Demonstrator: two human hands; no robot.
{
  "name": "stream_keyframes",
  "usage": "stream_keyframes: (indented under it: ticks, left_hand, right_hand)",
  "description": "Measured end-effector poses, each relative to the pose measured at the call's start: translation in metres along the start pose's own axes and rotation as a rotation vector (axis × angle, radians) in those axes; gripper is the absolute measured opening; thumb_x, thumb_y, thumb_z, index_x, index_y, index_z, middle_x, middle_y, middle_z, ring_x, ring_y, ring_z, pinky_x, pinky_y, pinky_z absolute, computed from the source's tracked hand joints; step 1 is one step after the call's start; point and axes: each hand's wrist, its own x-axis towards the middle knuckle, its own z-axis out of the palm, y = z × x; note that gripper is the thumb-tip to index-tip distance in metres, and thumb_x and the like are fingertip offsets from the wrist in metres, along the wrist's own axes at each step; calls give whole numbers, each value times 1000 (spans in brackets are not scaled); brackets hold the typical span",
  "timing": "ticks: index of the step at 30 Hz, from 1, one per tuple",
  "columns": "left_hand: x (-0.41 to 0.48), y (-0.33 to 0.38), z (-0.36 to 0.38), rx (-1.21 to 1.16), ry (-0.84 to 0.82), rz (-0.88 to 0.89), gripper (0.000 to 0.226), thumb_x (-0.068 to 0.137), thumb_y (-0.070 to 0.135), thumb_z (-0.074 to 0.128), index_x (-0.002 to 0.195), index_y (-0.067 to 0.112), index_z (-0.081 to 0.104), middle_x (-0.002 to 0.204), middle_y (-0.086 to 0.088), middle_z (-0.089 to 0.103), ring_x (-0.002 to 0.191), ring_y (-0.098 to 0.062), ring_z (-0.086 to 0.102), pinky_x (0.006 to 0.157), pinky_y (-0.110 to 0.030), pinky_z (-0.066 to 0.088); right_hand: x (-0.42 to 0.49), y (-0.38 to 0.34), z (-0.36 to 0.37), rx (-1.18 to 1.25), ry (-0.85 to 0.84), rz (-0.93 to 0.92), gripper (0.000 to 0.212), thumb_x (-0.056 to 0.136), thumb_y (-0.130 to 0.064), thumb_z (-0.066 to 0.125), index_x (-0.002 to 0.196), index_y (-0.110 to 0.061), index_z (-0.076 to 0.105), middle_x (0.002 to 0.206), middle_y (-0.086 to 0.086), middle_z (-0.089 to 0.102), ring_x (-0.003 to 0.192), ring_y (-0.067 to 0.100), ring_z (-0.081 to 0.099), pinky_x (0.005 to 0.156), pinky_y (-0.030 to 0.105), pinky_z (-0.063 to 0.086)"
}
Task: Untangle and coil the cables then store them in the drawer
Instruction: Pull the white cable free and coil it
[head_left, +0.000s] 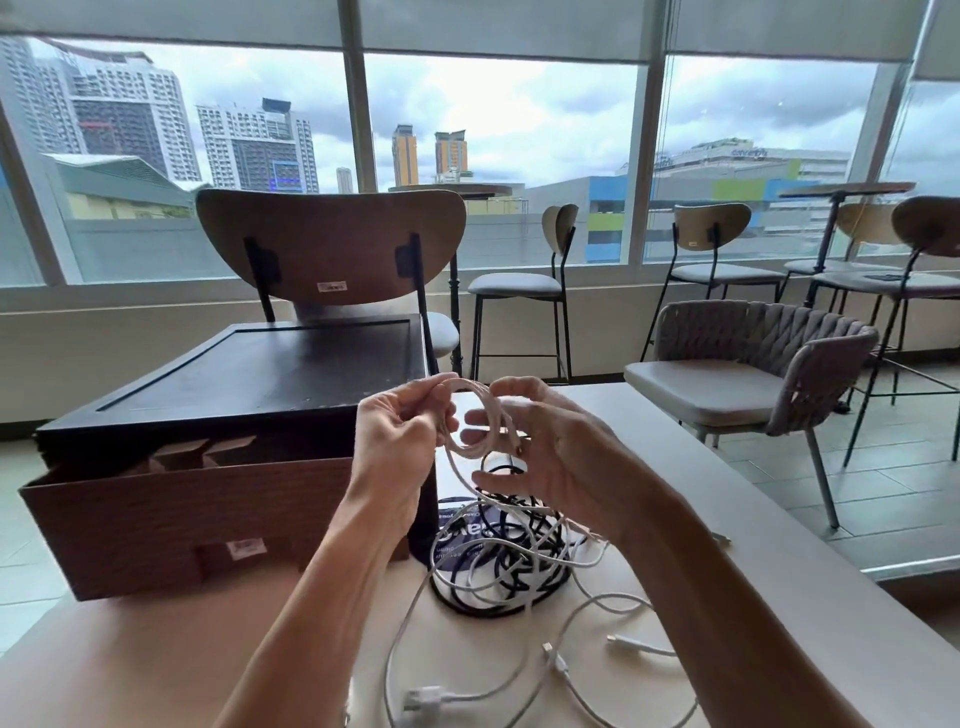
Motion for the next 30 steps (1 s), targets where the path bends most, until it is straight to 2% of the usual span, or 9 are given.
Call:
stream_keyframes:
  ticks: [3, 6, 12, 16, 18, 20, 24, 27, 30]
  left_hand:
    - [4, 1, -9, 28, 109, 98, 18, 94, -2, 61, 103, 7, 75, 78, -3, 70, 62, -2, 58, 61, -14, 50]
    - [8, 4, -15, -15, 178, 116, 17, 95, 0, 61, 103, 8, 74, 72, 0, 68, 58, -2, 56, 58, -14, 49]
    - [6, 15, -9, -120, 170, 154, 20, 95, -4, 59, 97, 11, 73, 69, 7, 72, 59, 0, 58, 62, -12, 51]
    - [8, 18, -8, -38, 203, 267, 22, 94, -1, 62, 97, 17, 74, 67, 9, 71, 58, 0, 57, 60, -14, 51]
    - [10, 17, -11, -9, 216, 290, 22, 94, 1, 64, 97, 20, 75, 68, 9, 72, 60, -1, 58, 61, -15, 51]
    - [10, 16, -12, -12, 217, 284, 22, 94, 1, 63, 96, 20, 75, 71, 7, 71, 60, -1, 57, 62, -16, 52]
    - [8, 17, -10, -23, 208, 298, 21, 93, 1, 64, 98, 19, 75, 75, 1, 71, 61, -2, 58, 60, -16, 51]
    - [7, 20, -9, -34, 207, 313, 20, 94, 1, 63, 99, 16, 74, 77, 0, 71, 61, -3, 57, 60, -15, 49]
    - [8, 25, -9, -59, 228, 324, 20, 94, -1, 62, 101, 14, 74, 75, -3, 69, 61, -4, 56, 58, -15, 47]
  right_hand:
    - [-9, -7, -7, -160, -67, 111, 34, 98, -10, 57, 129, -16, 45, 129, 21, 62, 112, 34, 67, 67, 35, 59]
    - [-18, -12, -8, -373, -171, 145, 48, 94, -16, 65, 132, -24, 37, 126, 19, 65, 98, 31, 71, 69, 29, 57]
    - [-7, 4, -5, -1043, -122, 105, 32, 92, -25, 68, 111, -39, 46, 122, -3, 63, 84, 4, 62, 74, 24, 48]
    - [-15, 1, -4, -799, -464, 135, 21, 94, -3, 63, 110, -15, 59, 99, 7, 72, 87, 15, 63, 72, 20, 47]
    - [-20, -9, 0, -577, -496, 96, 26, 93, 4, 60, 114, -10, 54, 98, 12, 69, 88, 24, 59, 74, 24, 46]
    - [-21, -16, 1, -585, -439, 67, 34, 95, 1, 59, 122, -17, 47, 105, 12, 68, 87, 22, 58, 76, 28, 48]
    - [-17, -8, 9, -1365, -401, 119, 53, 97, -14, 56, 134, -50, 44, 121, -9, 61, 94, 5, 61, 85, 28, 52]
    - [-13, 9, 18, -1567, -335, 71, 64, 94, -4, 50, 141, -46, 42, 130, -9, 58, 111, 10, 56, 92, 31, 49]
    - [-7, 22, 13, -1688, -220, 67, 70, 91, 5, 49, 143, -41, 41, 132, -4, 58, 117, 16, 55, 68, 21, 43]
